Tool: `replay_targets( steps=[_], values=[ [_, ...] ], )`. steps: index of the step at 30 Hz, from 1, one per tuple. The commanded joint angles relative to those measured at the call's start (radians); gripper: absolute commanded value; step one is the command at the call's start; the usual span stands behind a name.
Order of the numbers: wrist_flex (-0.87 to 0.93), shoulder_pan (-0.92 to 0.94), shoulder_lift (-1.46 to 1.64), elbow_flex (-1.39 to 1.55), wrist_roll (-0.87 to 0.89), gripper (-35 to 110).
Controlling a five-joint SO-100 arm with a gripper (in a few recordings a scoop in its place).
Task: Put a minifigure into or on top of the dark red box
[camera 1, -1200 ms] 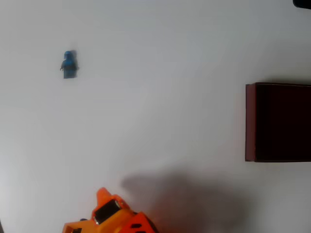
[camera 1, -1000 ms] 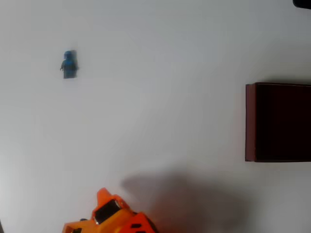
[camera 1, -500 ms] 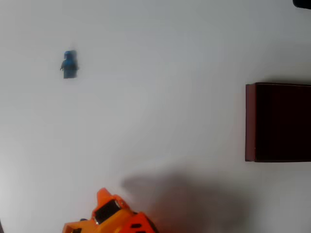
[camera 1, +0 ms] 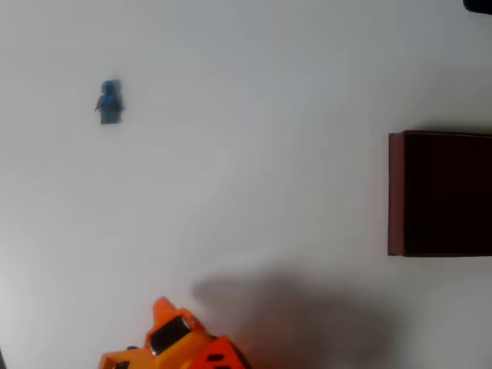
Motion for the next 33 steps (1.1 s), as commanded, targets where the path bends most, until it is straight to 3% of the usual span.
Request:
replay_targets(
  steps=[1, 2, 3, 4, 8, 11, 14, 16, 21, 29, 33],
  values=[
    [0.029, 0.061, 0.012, -0.011, 0.075, 0],
    [0.029, 0.06, 0.012, -0.012, 0.081, 0],
    [0.028, 0.052, 0.012, -0.008, 0.209, 2],
    [0.031, 0.051, 0.012, 0.014, 0.472, 5],
    [0.0, 0.055, 0.014, -0.009, 0.933, 10],
    [-0.044, 0.044, 0.011, -0.058, 1.169, 6],
    [0.071, 0.043, -0.015, -0.101, 1.532, 17],
    [0.02, 0.077, -0.032, -0.123, 1.555, 18],
    [0.064, 0.061, -0.385, -0.281, 1.904, 21],
    [-0.212, -0.084, -1.088, -0.58, 2.287, 22],
    [-0.255, -0.083, -1.402, -0.801, 2.295, 23]
  ],
)
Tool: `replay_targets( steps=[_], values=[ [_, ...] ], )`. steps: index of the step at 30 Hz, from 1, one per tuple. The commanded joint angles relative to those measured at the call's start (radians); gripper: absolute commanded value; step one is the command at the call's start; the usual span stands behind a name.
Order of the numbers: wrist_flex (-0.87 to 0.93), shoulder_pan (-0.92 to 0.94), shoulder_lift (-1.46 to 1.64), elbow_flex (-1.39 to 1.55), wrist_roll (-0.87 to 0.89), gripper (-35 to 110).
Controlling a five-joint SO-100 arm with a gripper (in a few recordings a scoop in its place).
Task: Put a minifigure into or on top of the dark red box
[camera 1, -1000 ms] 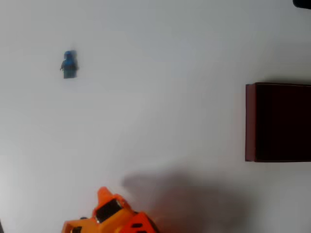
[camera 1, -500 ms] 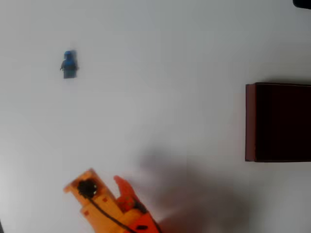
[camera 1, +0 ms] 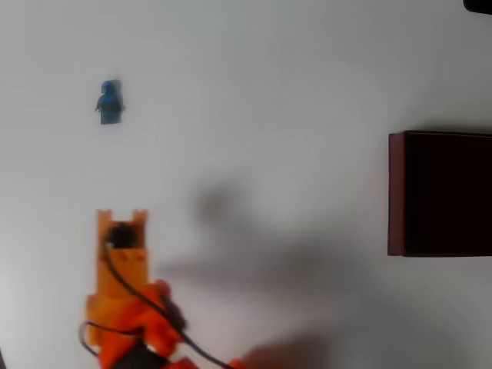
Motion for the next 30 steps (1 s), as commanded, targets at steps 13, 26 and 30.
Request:
replay_targets(
  steps=[13, 26, 30],
  values=[
    [-0.075, 0.144, -0.509, -0.396, -0.094, 24],
    [0.201, 0.123, -0.885, -0.994, -0.094, 25],
    [0.158, 0.138, -0.905, -0.999, -0.107, 25]
  ],
)
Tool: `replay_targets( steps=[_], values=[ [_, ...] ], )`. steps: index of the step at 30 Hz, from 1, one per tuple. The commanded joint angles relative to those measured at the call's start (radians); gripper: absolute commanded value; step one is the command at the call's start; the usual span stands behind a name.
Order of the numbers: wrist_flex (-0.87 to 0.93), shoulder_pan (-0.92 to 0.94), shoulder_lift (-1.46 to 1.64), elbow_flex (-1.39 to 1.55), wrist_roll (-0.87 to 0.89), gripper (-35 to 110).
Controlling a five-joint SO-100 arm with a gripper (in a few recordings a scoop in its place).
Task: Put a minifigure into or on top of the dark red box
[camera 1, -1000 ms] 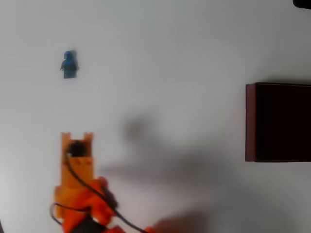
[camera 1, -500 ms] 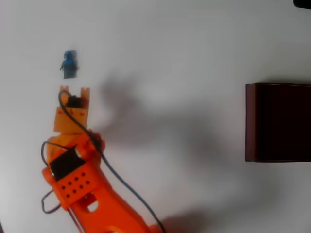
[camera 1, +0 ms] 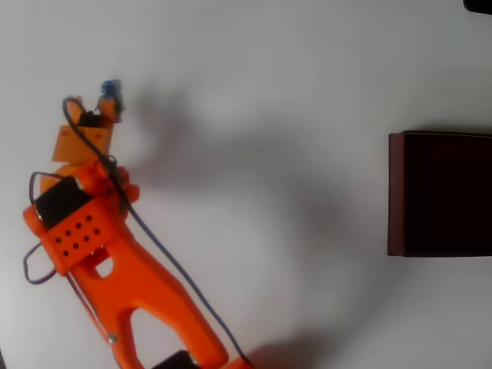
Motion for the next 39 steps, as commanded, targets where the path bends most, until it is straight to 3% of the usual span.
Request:
replay_targets(
  steps=[1, 6, 13, 28, 34, 39],
  values=[
    [-0.02, 0.0, 0.006, -0.054, -0.012, 25],
    [0.06, 0.021, -0.121, -0.255, -0.067, 25],
    [0.31, 0.04, -0.416, -0.759, -0.137, 24],
    [0.35, 0.095, -0.56, -0.991, -0.187, 24],
    [0.525, 0.098, -0.959, -1.663, -0.19, 25],
    [0.531, 0.1, -0.953, -1.611, -0.193, 25]
  ],
)
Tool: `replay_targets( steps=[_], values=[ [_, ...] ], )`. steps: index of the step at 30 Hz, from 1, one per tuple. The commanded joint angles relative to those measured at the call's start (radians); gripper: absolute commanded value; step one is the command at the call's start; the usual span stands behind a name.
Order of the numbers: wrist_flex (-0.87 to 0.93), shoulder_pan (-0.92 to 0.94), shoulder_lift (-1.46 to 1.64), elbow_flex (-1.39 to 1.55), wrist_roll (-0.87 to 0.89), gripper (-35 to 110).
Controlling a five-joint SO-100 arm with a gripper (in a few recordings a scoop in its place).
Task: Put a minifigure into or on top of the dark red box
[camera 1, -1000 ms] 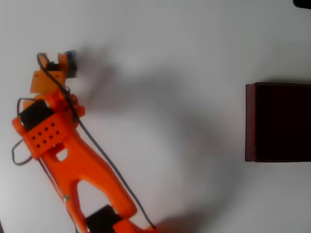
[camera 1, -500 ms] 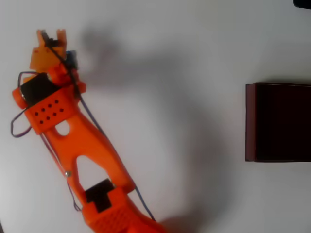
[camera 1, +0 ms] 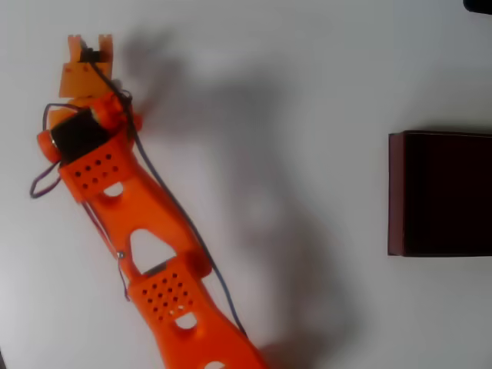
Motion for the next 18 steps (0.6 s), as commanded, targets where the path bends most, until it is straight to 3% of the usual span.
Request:
replay_targets(
  steps=[1, 18],
  values=[
    [0.023, -0.011, 0.012, -0.044, 0.005, 25],
    [0.021, -0.015, -0.037, -0.123, 0.023, 23]
  ],
)
